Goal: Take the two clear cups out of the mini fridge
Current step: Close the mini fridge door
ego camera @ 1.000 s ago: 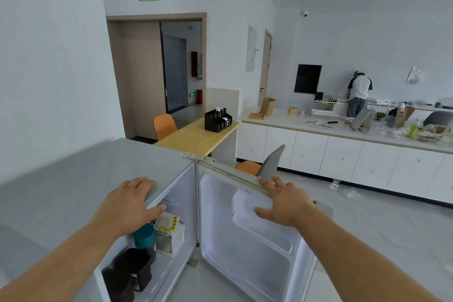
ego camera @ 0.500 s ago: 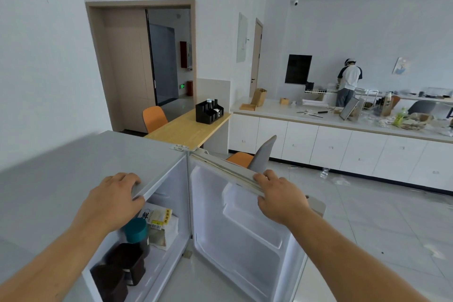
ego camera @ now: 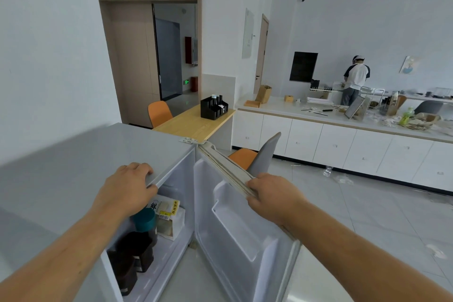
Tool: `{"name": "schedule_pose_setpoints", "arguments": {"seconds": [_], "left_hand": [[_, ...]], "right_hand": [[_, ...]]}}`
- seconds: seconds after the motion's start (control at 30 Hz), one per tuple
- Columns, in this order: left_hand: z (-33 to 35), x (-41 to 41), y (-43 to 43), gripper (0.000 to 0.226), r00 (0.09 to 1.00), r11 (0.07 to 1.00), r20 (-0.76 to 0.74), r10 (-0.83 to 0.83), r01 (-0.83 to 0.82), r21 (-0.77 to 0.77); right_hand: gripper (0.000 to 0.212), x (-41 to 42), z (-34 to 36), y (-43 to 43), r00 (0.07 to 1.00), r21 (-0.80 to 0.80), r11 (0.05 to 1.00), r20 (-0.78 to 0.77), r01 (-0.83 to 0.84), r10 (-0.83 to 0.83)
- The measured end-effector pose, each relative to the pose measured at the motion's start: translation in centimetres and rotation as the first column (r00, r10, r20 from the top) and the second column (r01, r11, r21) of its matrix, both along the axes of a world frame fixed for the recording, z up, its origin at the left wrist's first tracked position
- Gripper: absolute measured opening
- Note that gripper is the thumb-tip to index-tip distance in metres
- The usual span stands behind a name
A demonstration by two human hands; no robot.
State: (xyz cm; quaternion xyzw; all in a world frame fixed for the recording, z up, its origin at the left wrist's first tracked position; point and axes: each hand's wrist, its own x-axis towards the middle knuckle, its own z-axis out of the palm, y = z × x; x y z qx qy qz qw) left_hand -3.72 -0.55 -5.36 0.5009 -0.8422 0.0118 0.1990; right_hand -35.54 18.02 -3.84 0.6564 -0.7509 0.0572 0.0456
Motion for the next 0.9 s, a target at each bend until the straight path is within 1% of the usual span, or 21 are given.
{"name": "schedule_pose_setpoints", "arguments": {"seconds": [0.1, 0.17, 0.27, 0.37, 0.63, 0.77, 0.9], "left_hand": [[-0.2, 0.1, 0.0, 0.038, 1.0, 1.0, -0.001, 0.0, 0.0, -0.002], [-0.2, 0.1, 0.0, 0.04, 1.0, 1.0, -0.006, 0.003, -0.003, -0.003], [-0.1, 0.2, -0.1, 0.04, 1.0, 1.0, -0.017, 0.0, 0.0, 0.0], [-0.2, 0.3, -0.1, 0.038, 0.999, 1.0, -0.039, -0.005, 0.005, 0.006], [-0.2, 0.5, -0.2, 0.033, 0.992, 0.999, -0.13, -0.001, 0.008, 0.047], [-0.1, 0.6, -0.4, 0.033, 0.986, 0.996, -0.166, 0.004, 0.012, 0.093], [-0.2, 0.6, -0.6, 0.034, 0.982, 0.994, -0.186, 0.004, 0.015, 0.104]], "right_hand": [[0.033, 1.8, -0.1, 0.2, 0.995, -0.059, 0.996, 0.073, -0.061, 0.065], [0.035, 2.7, -0.5, 0.1, 0.982, -0.122, 0.989, 0.156, -0.086, 0.104], [0.032, 4.1, -1.5, -0.2, 0.946, -0.227, 0.971, 0.289, -0.08, 0.146], [0.03, 5.6, -2.4, -0.8, 0.92, -0.274, 0.959, 0.352, -0.075, 0.173], [0.019, 9.8, -3.1, -2.4, 0.915, -0.312, 0.928, 0.276, -0.205, 0.295], [0.022, 11.8, -3.3, -3.7, 0.901, -0.336, 0.912, 0.277, -0.234, 0.333], [0.023, 13.1, -3.5, -4.6, 0.891, -0.354, 0.903, 0.286, -0.244, 0.353]]}}
